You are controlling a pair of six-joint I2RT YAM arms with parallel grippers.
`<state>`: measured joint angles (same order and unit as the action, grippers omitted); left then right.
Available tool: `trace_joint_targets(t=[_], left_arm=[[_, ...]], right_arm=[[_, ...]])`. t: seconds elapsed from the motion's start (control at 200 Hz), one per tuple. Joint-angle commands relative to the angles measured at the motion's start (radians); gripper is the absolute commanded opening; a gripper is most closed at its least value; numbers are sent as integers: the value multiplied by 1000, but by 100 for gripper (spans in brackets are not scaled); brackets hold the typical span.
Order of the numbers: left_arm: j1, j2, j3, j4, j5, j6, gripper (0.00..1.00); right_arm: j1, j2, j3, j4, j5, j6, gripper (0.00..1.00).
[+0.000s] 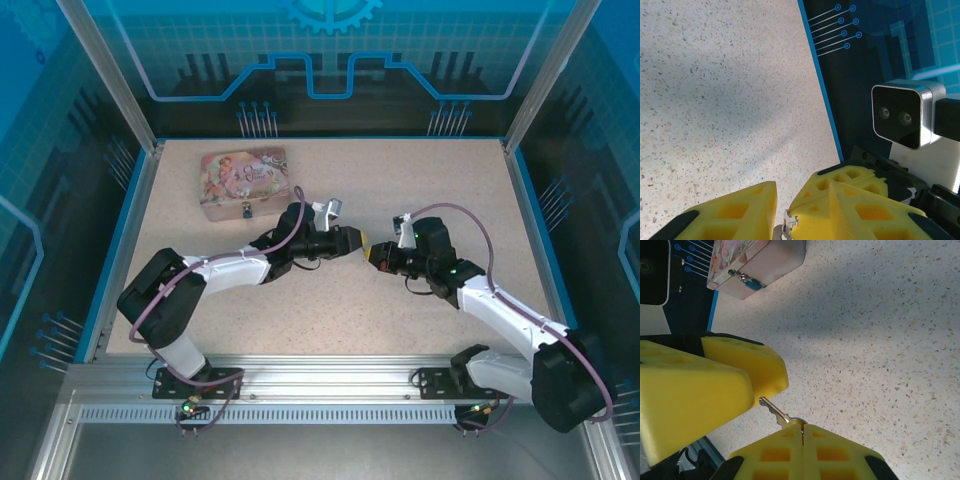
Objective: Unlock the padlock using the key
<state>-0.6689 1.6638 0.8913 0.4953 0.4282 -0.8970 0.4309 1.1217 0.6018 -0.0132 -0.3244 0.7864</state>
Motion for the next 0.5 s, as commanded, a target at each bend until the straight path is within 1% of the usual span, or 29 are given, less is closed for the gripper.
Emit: trace_joint_targets(t=[0.0,0.495], left_arm=[[-9,9,30,-11,25,-7,34],[-23,28,76,-66,39,24,28]], right_arm=[[-6,-18,-10,21,9,14,0],[-6,-3,0,13,42,26,0]])
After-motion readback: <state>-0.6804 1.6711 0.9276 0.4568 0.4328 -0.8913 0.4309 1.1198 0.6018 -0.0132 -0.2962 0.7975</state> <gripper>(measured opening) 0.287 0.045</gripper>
